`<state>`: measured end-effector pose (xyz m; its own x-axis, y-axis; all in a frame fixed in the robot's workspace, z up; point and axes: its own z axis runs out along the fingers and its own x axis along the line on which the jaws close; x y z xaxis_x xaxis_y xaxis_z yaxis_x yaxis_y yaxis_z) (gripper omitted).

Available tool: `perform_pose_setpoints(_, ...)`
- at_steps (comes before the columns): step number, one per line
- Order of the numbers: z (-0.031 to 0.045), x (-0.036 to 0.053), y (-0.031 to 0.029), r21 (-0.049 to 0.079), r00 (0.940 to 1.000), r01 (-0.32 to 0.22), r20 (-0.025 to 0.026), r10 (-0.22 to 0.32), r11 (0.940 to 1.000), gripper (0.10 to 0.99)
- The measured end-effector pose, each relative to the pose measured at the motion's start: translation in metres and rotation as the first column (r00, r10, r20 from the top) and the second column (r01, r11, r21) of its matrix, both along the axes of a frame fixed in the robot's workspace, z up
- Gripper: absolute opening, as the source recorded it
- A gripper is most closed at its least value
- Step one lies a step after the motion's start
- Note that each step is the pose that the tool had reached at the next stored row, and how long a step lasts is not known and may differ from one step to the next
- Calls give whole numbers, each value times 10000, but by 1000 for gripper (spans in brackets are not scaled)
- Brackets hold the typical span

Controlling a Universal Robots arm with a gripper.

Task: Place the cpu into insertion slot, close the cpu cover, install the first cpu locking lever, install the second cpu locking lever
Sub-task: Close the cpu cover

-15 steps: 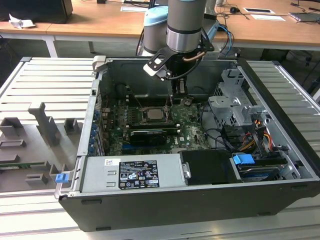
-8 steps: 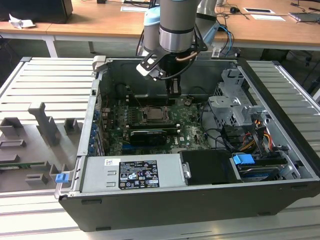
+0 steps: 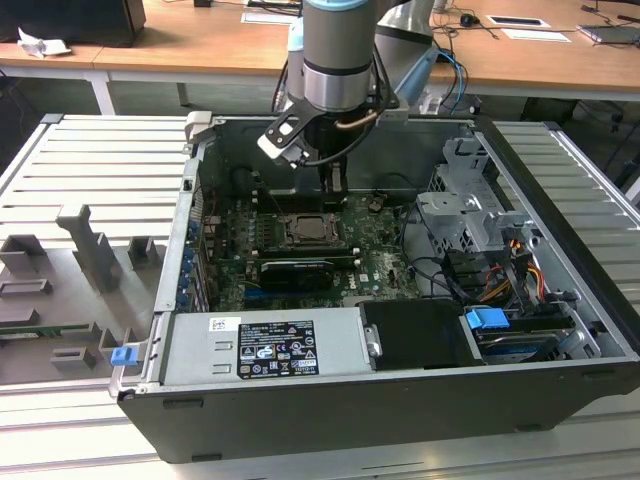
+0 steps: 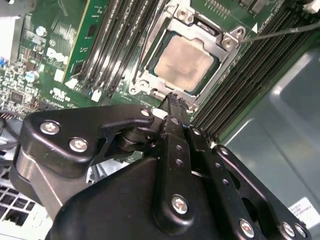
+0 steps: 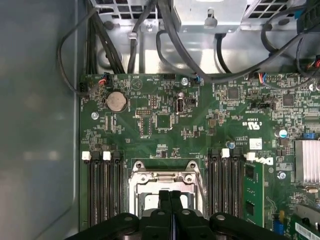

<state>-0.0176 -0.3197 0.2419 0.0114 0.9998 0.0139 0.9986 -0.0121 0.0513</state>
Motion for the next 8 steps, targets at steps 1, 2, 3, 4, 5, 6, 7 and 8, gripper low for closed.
perform_pose_setpoints(1,-31,-13,0,1,10000,-14,0,14,10000,106)
perform_pose_setpoints(2,-37,-31,0,-1,10000,-16,0,16,10000,106)
perform_pose_setpoints(3,-47,-76,8,4,10000,-17,0,17,10000,106)
perform_pose_setpoints(4,-53,-123,11,6,10000,-23,-1,23,10000,106)
perform_pose_setpoints(5,-61,-146,13,14,10000,-43,0,43,10000,106)
perform_pose_setpoints(6,-68,-158,15,21,10000,-62,1,62,10000,106)
perform_pose_setpoints(7,-74,-167,17,23,10000,-86,1,86,10000,106)
perform_pose_setpoints(8,-83,-176,21,24,9998,-189,0,189,9998,106)
